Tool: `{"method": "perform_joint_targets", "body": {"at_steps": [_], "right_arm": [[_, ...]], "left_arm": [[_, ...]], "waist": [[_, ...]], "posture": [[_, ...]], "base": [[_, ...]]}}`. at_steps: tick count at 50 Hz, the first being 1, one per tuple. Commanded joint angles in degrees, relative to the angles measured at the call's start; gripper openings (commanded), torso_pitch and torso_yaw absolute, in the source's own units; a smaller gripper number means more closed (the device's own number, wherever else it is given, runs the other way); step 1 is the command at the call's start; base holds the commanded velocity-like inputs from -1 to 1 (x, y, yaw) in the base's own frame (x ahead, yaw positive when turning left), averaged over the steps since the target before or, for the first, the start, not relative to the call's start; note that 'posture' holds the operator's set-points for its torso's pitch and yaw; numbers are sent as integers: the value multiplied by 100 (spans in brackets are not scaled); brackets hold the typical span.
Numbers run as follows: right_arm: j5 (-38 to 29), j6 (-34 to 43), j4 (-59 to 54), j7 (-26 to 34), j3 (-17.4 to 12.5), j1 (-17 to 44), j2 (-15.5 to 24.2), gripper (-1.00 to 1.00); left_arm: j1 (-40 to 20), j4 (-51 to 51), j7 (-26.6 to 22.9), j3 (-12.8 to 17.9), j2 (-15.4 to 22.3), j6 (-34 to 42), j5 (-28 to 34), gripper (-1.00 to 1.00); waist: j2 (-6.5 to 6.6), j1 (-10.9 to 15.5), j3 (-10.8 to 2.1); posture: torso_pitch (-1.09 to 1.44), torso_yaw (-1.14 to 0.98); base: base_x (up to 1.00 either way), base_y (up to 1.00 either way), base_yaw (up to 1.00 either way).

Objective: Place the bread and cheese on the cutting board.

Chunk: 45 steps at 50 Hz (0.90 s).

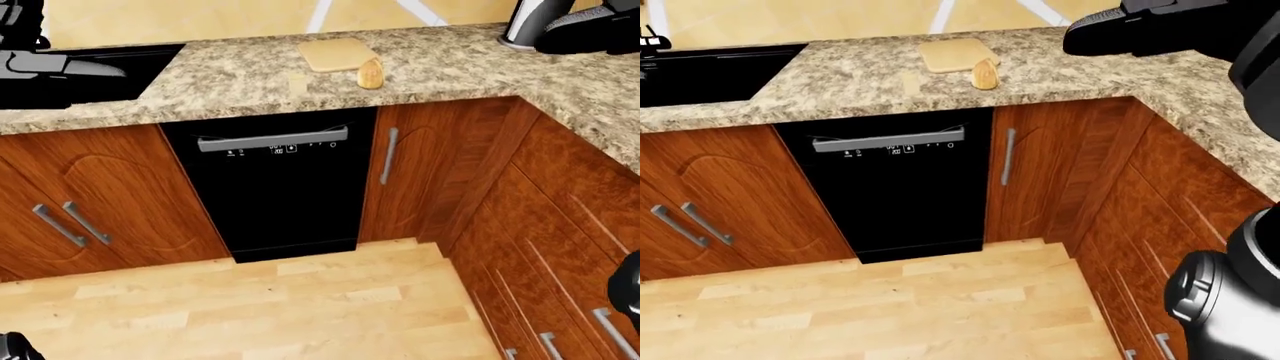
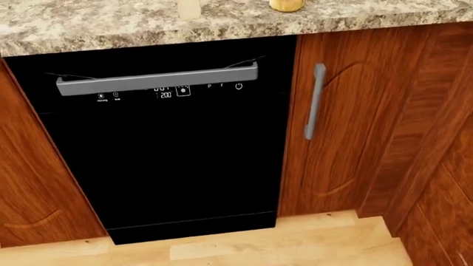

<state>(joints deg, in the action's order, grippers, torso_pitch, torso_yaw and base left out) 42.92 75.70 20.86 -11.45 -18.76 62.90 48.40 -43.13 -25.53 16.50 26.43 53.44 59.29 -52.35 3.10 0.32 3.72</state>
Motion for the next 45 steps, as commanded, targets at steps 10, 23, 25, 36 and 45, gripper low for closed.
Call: {"method": "perform_joint_targets", "body": {"at_steps": [10, 23, 25, 36, 45], "right_arm": [[-175, -194, 73, -10, -192, 192, 86, 100], [-274, -208, 83, 60, -172, 182, 43, 100], [-300, -229, 79, 72, -160, 164, 26, 100], [-346, -200, 114, 105, -176, 156, -9, 100], [-413, -181, 156, 142, -185, 108, -48, 100]], "left_arm": [[-168, -106, -16, 122, 107, -186, -22, 100], [-132, -115, -68, 41, 8, -225, 109, 100], [-139, -109, -82, 37, -2, -228, 128, 100], [-159, -129, -98, 48, -27, -199, 162, 100], [-138, -169, -89, 103, -14, -143, 118, 100]], "waist": [[-554, 1, -122], [75, -75, -145], [163, -85, -121], [-582, 88, -228], [-270, -36, -57]], "posture": [[0, 0], [0, 0], [0, 0], [0, 0], [0, 0]], "base": [[20, 0, 0], [20, 0, 0], [20, 0, 0], [20, 0, 0], [20, 0, 0]]}}
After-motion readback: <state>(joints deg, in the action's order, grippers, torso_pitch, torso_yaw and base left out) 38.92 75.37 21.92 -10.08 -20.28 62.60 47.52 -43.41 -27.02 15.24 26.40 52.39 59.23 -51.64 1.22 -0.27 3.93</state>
